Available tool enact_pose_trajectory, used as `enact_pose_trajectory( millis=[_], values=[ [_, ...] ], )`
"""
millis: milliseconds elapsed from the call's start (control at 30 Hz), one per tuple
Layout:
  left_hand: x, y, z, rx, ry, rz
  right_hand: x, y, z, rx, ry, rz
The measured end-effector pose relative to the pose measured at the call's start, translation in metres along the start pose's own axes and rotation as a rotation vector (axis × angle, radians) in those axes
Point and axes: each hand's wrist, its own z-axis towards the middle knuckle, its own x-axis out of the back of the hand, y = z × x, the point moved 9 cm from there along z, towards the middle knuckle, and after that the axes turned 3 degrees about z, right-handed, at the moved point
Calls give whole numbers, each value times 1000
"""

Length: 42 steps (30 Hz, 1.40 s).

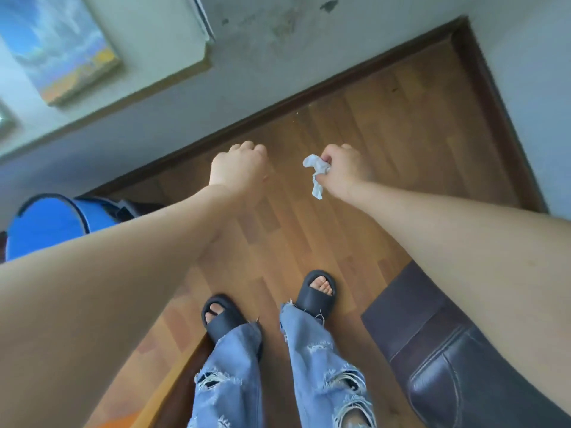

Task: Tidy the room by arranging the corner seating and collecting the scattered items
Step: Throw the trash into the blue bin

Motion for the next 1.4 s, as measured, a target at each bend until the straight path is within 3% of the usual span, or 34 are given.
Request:
enact_pose_trajectory(
  millis=[500, 1200, 1400],
  values=[
    [-43, -134, -116, 208, -23, -101, -75, -123, -47, 163, -80, -115],
    [-104, -332, -285, 480, 50, -259, -237, -351, -153, 424, -263, -289],
    [-124, -369, -319, 539, 44, -277, -271, -405, -169, 440, -272, -231]
  ],
)
